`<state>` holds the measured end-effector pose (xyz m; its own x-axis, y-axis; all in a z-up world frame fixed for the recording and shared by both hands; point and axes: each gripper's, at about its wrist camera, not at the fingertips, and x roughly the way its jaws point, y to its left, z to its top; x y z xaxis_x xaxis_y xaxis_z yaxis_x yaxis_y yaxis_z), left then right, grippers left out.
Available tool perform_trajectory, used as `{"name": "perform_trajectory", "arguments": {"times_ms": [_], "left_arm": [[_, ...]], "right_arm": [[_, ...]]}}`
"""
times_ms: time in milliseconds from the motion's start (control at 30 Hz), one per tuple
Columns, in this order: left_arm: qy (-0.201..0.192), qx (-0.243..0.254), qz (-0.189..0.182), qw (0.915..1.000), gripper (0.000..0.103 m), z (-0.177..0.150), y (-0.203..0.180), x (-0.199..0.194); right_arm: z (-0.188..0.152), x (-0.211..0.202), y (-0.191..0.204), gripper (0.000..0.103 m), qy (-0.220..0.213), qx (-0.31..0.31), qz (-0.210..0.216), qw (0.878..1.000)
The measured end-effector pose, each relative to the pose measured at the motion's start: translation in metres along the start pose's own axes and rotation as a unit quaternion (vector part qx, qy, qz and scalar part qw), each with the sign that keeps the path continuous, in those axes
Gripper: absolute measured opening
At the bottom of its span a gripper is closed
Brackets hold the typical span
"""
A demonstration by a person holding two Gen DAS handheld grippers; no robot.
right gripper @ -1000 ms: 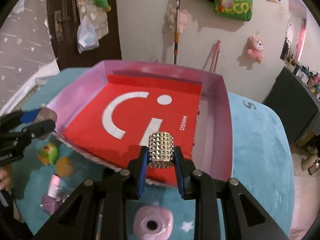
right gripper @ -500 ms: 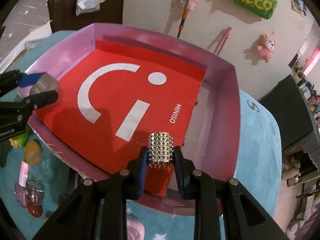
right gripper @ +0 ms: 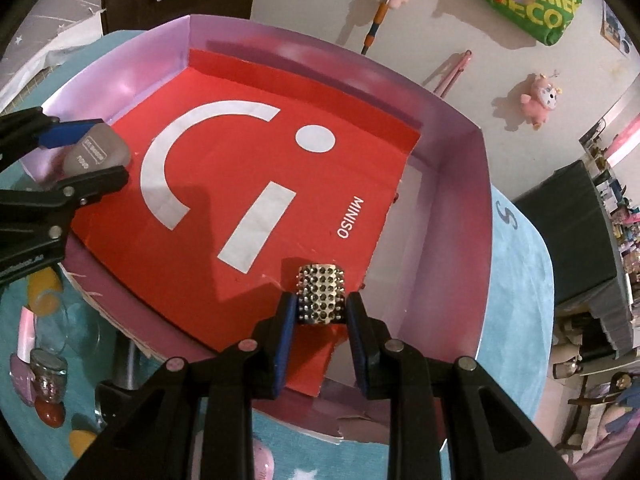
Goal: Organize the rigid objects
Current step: 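Carry the eye shadow case and studded cylinder over the pink box with both tools, then open both tools to drop the case and cylinder onto the red paper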
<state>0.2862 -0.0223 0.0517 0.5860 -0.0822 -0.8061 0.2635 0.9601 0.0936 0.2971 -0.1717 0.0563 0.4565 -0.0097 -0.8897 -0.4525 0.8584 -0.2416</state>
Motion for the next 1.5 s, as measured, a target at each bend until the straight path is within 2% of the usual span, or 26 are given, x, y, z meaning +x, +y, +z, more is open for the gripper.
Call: {"name": "perform_trajectory", "arguments": {"times_ms": [567, 667, 733, 800, 867, 1033, 1167, 1233, 1367, 1500], "left_arm": [[0.002, 0.0, -0.01, 0.9999, 0.053, 0.001, 0.0, 0.0], [-0.006, -0.001, -0.007, 1.0, 0.053, 0.0, 0.002, -0.004], [-0.016, -0.003, -0.008, 0.9998, 0.054, 0.0, 0.004, -0.012], [-0.029, -0.006, -0.01, 0.9995, 0.06, 0.0, 0.006, -0.022], [-0.046, -0.01, -0.01, 0.9988, 0.071, 0.0, 0.006, -0.034], [-0.084, -0.028, -0.025, 0.9957, 0.072, -0.002, 0.011, -0.071], [-0.115, -0.034, -0.028, 0.9924, 0.08, -0.01, 0.009, -0.103], [-0.131, -0.042, -0.034, 0.9899, 0.083, -0.016, 0.006, -0.119], [-0.162, -0.052, -0.036, 0.9848, 0.09, -0.031, 0.001, -0.149], [-0.18, -0.06, -0.038, 0.981, 0.091, -0.048, -0.003, -0.171]], "right_arm": [[0.003, 0.002, 0.002, 0.029, 0.01, -0.002, -0.005, 1.0], [0.003, 0.001, 0.002, 0.035, 0.006, 0.001, 0.002, 1.0], [0.003, -0.001, 0.003, 0.044, 0.0, 0.003, 0.002, 1.0], [0.003, -0.006, 0.003, 0.052, -0.009, 0.005, 0.002, 1.0], [0.004, -0.012, 0.004, 0.052, -0.016, 0.007, 0.003, 1.0], [0.001, -0.035, 0.003, 0.056, -0.042, 0.018, 0.005, 0.999], [-0.005, -0.065, 0.003, 0.062, -0.076, 0.032, 0.009, 0.997], [-0.011, -0.08, 0.003, 0.071, -0.093, 0.041, 0.014, 0.995], [-0.027, -0.118, 0.009, 0.083, -0.14, 0.054, 0.016, 0.989], [-0.045, -0.15, 0.019, 0.096, -0.184, 0.066, 0.007, 0.981]]}}
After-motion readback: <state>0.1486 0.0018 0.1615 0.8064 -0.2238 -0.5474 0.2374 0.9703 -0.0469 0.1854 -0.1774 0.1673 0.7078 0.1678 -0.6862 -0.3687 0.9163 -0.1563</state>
